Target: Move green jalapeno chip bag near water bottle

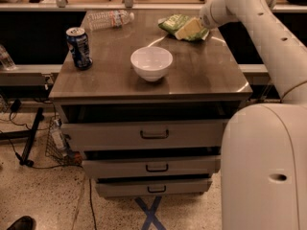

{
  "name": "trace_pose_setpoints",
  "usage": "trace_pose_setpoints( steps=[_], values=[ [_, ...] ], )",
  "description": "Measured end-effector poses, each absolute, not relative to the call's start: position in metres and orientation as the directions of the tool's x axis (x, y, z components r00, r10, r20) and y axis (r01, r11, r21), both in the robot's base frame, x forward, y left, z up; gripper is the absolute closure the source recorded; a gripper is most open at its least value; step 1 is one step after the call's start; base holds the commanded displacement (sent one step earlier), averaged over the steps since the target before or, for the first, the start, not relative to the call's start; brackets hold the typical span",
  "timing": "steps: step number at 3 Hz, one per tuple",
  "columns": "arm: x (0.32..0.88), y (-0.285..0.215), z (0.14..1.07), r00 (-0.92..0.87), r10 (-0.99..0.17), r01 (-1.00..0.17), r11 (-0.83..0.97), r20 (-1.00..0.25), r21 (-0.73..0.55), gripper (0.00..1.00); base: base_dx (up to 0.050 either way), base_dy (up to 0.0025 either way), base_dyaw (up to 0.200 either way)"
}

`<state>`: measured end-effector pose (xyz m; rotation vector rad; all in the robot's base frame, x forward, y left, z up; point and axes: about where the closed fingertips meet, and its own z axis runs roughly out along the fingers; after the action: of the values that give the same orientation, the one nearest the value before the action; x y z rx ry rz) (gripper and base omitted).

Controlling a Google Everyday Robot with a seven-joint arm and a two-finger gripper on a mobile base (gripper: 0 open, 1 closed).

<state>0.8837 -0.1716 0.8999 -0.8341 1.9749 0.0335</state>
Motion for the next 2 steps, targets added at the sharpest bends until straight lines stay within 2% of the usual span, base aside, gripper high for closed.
trace_pose_setpoints(
  steps=[1,2],
  values=[
    [0.897,-0.184,0.878,-0.334,-0.541,-0.536,0.783,-0.772,-0.317,0.00,0.000,0.00000,0.000],
    [0.906,-0.193,0.857,-0.366,-0.532,-0.512,0.800,-0.764,-0.312,0.26,0.000,0.00000,0.000]
  ],
)
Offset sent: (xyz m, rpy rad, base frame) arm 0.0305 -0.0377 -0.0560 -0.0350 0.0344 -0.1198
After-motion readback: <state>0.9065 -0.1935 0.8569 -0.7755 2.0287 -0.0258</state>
